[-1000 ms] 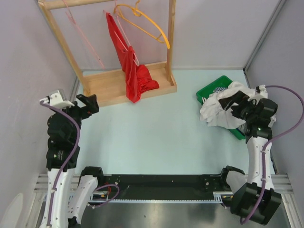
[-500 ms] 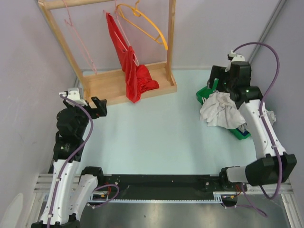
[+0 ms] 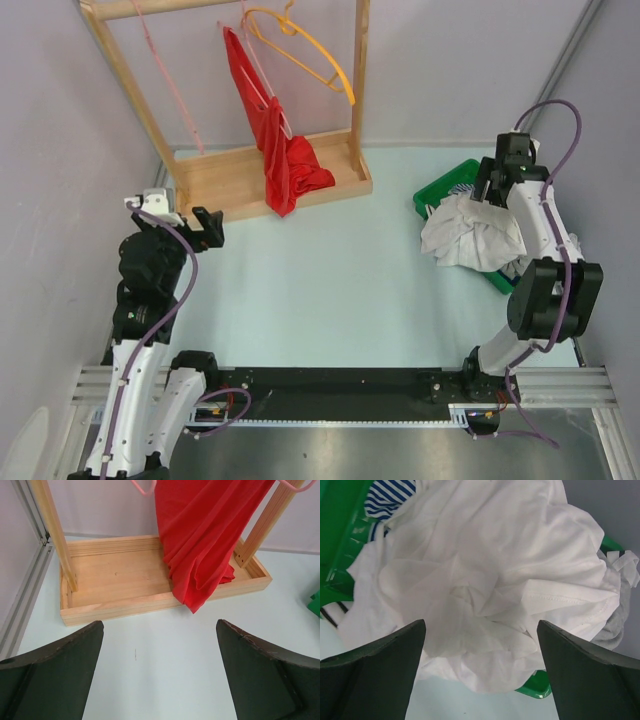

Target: Place the tank top on the hanger

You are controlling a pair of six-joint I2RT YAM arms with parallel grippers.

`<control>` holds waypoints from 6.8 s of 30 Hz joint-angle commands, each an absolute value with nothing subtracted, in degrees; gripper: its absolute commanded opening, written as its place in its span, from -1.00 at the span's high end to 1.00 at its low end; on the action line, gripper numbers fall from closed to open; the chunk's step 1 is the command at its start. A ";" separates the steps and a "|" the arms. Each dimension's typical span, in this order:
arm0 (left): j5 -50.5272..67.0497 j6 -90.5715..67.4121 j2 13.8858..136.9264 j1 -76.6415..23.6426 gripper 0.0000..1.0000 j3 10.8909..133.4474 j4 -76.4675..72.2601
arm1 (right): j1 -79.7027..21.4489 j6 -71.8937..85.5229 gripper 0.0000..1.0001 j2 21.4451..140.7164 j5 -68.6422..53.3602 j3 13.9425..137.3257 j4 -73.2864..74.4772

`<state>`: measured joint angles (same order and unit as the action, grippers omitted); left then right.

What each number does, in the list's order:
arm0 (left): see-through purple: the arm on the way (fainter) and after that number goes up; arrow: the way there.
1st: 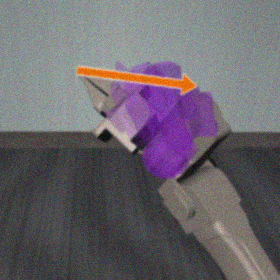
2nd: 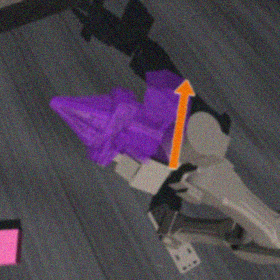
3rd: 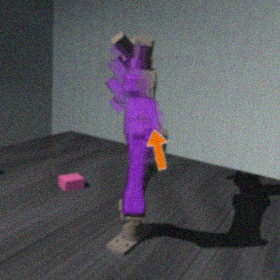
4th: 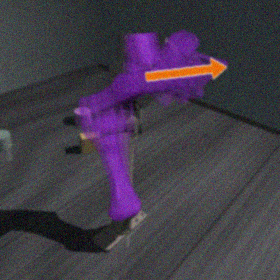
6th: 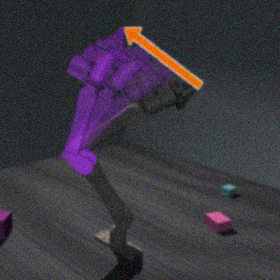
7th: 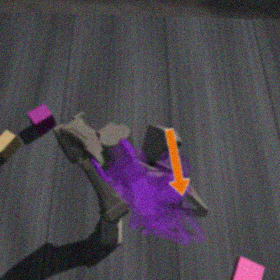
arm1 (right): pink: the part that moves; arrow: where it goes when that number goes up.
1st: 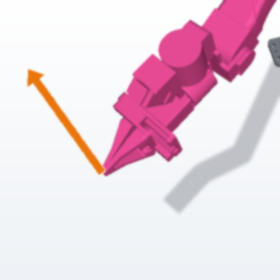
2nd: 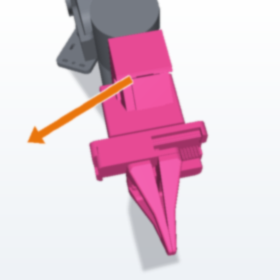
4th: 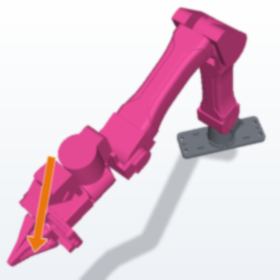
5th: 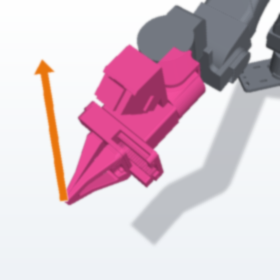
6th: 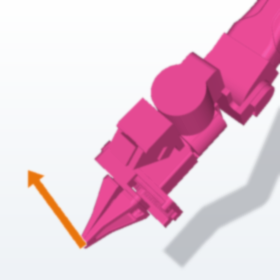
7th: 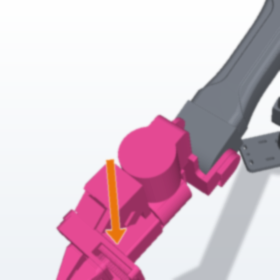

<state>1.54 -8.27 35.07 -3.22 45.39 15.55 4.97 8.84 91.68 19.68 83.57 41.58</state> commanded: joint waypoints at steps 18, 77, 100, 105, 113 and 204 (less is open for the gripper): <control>0.09 -6.77 34.19 -3.34 -0.99 44.30 13.98 | 3.08 7.56 1.00 89.13 15.39 104.04 44.74; -4.11 -3.34 28.41 -3.34 -0.99 42.72 13.45 | -25.58 22.24 -0.63 64.51 -2.36 58.36 24.09; -9.76 -3.42 62.92 -3.25 -0.99 86.92 22.33 | -25.75 20.39 -0.67 61.26 -7.73 52.91 20.48; -10.63 -2.73 70.12 -3.08 -0.99 89.21 22.15 | -25.58 20.21 -0.67 62.49 -9.66 52.21 19.16; -15.64 -0.62 73.56 -2.99 -0.99 86.84 19.43 | -25.58 20.83 -0.68 63.19 -12.13 50.89 16.96; 66.09 8.08 39.55 -16.17 1.00 54.49 36.03 | -30.76 -16.08 -0.81 59.94 -48.69 93.25 43.32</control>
